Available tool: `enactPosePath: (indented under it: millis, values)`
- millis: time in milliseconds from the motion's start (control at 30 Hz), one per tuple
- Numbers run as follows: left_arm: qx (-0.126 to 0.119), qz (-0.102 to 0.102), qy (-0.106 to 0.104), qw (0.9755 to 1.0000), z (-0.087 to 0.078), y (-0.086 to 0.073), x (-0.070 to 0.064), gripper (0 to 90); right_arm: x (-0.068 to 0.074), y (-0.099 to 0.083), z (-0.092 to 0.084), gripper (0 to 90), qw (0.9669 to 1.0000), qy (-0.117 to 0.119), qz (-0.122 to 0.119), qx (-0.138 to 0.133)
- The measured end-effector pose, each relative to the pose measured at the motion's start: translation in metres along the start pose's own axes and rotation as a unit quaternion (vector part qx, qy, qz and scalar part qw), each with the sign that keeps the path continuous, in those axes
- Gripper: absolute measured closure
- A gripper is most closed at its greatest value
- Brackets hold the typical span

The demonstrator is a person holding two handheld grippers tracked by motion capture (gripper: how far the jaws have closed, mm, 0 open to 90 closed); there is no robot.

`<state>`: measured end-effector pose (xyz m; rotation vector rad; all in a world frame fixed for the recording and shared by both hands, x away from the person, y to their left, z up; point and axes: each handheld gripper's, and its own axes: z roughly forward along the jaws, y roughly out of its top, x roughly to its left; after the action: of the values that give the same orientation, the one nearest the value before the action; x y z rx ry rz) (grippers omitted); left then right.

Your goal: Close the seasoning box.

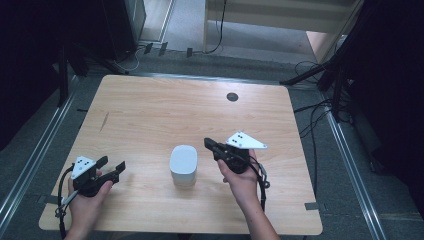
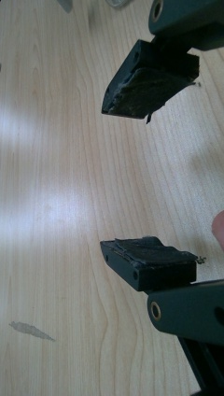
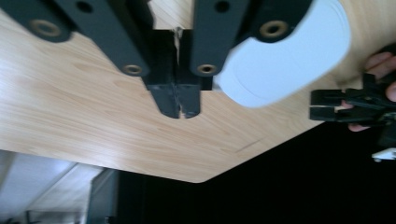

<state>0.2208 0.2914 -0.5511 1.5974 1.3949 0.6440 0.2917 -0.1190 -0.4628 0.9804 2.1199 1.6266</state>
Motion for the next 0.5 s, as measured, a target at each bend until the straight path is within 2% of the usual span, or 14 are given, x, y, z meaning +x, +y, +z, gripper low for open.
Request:
enactPosePath:
  millis: [67,133,167,200,233,267,300,333,367,500]
  values:
    - [0.001,0.001,0.001,1.0,0.0,0.0,0.0,29.1,-0.005,-0.006,-0.01,59.1,0.9996,-0.021,-0.001,-0.019]
    - [0.0,0.001,0.001,1.0,0.0,0.0,0.0,29.1,-0.011,-0.012,-0.02,41.6,0.9984,-0.048,0.005,-0.03]
    - [0.0,0.001,0.002,1.0,0.0,0.0,0.0,29.1,-0.011,-0.012,-0.02,41.6,0.9984,-0.048,0.005,-0.03]
    - [0.001,0.002,0.002,1.0,0.0,0.0,0.0,29.1,-0.019,-0.017,-0.029,27.3,0.9983,-0.047,0.022,-0.028]
    - [0.001,0.002,0.003,1.0,0.0,0.0,-0.001,29.1,-0.022,-0.019,-0.034,22.7,0.9982,-0.043,0.032,-0.026]
    - [0.0,0.002,0.003,1.0,0.0,0.0,-0.001,29.1,-0.025,-0.022,-0.038,19.0,0.9983,-0.042,0.032,-0.025]
    - [0.0,0.002,0.003,1.0,0.0,0.0,-0.001,29.2,-0.025,-0.022,-0.038,19.0,0.9983,-0.042,0.032,-0.025]
    - [0.0,0.002,0.003,1.0,0.0,0.0,-0.001,29.2,-0.03,-0.028,-0.046,14.4,0.9979,-0.053,0.03,-0.023]
    - [0.0,0.002,0.003,1.0,0.0,0.0,-0.001,29.2,-0.03,-0.028,-0.046,14.4,0.9979,-0.053,0.03,-0.023]
    - [-0.001,0.001,0.002,1.0,0.0,0.0,0.0,29.1,-0.044,-0.041,-0.065,13.9,0.9954,-0.087,0.036,-0.02]
